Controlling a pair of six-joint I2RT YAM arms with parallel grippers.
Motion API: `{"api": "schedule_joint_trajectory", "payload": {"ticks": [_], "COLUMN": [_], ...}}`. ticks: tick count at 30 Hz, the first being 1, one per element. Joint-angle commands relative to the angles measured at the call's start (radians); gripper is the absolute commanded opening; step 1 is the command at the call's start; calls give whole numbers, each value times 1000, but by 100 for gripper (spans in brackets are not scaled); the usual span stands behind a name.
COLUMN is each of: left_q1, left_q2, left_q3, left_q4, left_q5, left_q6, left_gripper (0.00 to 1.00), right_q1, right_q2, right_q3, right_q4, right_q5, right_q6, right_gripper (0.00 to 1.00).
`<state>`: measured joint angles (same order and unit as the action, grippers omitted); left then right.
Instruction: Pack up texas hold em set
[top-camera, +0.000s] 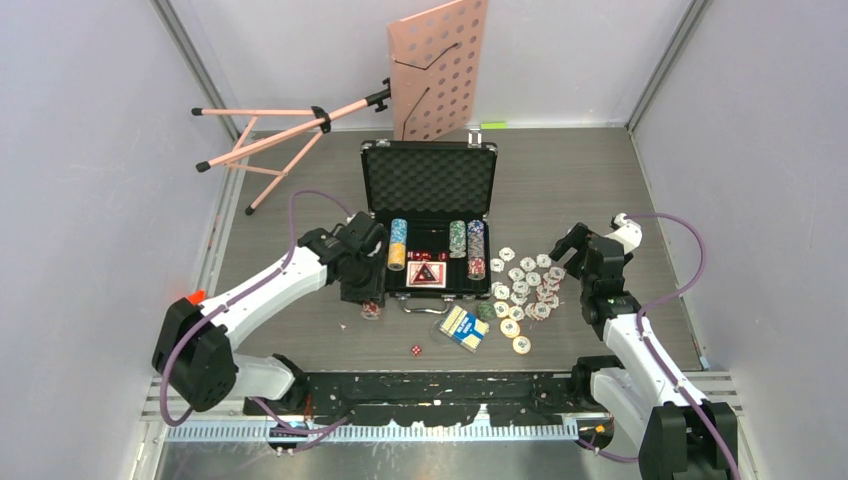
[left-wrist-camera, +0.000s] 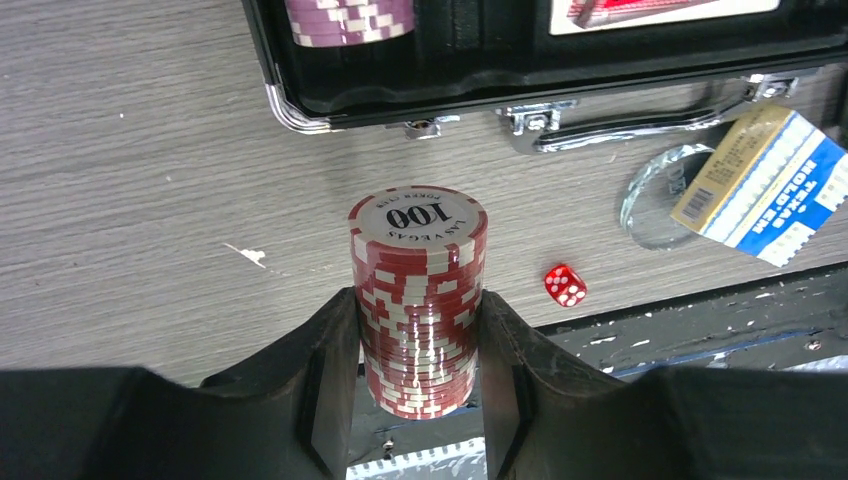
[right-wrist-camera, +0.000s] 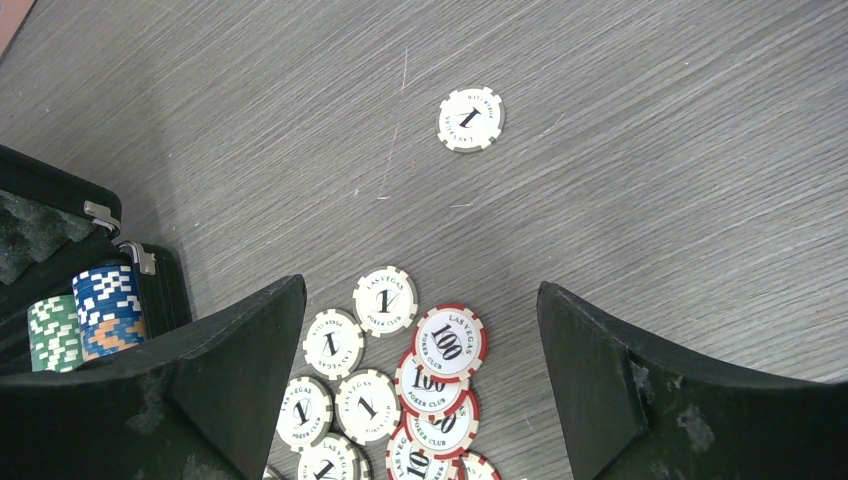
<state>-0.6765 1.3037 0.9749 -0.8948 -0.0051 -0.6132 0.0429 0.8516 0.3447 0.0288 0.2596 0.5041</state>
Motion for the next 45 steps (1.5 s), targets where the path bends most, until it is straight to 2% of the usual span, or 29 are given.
{"api": "schedule_joint_trajectory", "payload": {"ticks": [1,19,36,45], "left_q1": [64,194,282,284], "left_q2": [14,179,412,375], "left_q3": [34,94,304,321], "left_q4": [26,78,103,30], "left_q5": [97,195,237,250], "left_q6": [67,151,174,205], "left_gripper": [1,2,0,0], "right_q1": [0,1,0,1], "right_q2": [7,19,24,24], "right_q3": [45,53,53,54], "right_q4": [25,23,23,22], "right_q5": [-1,0,0,0], "right_q6": [-1,-2,-1,-1], "right_gripper": [92,91,90,90]}}
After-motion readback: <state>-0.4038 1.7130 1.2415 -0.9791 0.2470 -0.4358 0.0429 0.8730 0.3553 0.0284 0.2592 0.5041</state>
